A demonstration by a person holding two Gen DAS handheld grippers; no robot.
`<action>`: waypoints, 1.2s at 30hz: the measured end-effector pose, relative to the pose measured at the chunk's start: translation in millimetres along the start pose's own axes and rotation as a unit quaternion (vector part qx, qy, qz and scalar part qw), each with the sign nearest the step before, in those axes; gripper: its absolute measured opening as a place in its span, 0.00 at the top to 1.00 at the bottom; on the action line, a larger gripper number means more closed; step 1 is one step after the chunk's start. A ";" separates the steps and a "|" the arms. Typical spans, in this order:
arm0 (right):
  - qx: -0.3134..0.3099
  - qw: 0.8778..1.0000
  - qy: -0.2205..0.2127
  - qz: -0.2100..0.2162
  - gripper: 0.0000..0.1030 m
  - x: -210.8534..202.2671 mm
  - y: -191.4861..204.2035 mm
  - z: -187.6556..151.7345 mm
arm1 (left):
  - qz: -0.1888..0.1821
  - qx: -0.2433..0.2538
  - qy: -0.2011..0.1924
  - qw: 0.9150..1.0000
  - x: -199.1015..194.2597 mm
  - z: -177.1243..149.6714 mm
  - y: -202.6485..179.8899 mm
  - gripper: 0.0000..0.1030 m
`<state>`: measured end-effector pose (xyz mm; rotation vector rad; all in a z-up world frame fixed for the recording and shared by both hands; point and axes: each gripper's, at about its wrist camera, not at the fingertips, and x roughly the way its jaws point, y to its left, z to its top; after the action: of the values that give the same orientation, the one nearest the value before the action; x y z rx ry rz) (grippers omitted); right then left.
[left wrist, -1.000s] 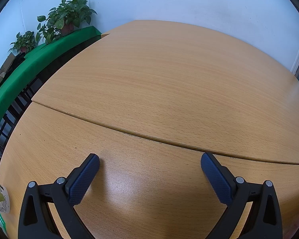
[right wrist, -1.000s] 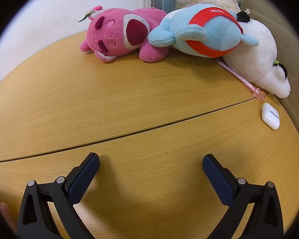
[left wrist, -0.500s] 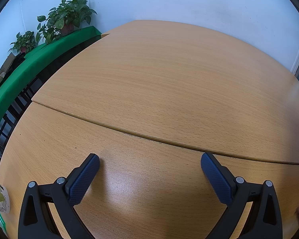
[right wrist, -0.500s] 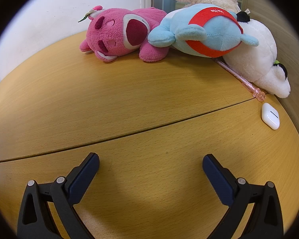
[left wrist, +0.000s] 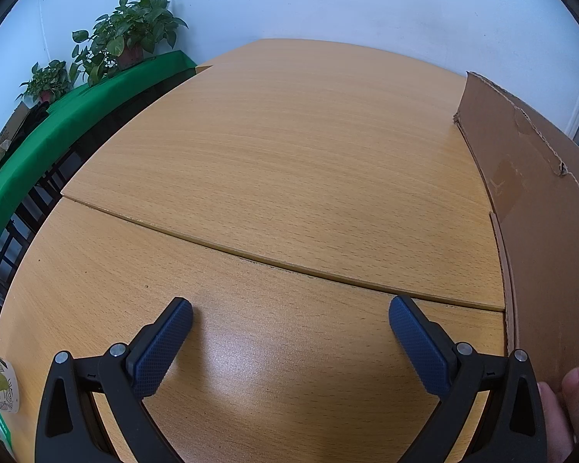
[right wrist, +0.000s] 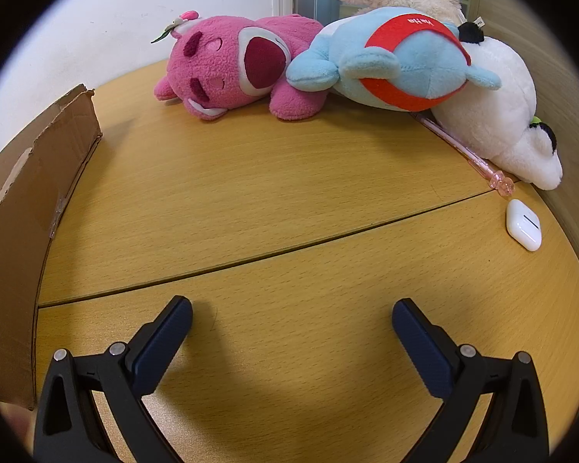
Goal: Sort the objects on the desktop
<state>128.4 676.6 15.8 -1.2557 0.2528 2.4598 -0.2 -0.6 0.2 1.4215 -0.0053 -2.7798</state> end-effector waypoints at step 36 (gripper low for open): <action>0.006 1.000 -0.001 -0.004 0.00 0.0 -0.4 -0.5 | 0.001 -0.002 0.000 1.000 0.0 0.0 0.0 0.00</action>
<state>129.0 676.9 15.5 -1.2480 0.2614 2.4486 -0.3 -0.6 0.2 1.4200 -0.0014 -2.7767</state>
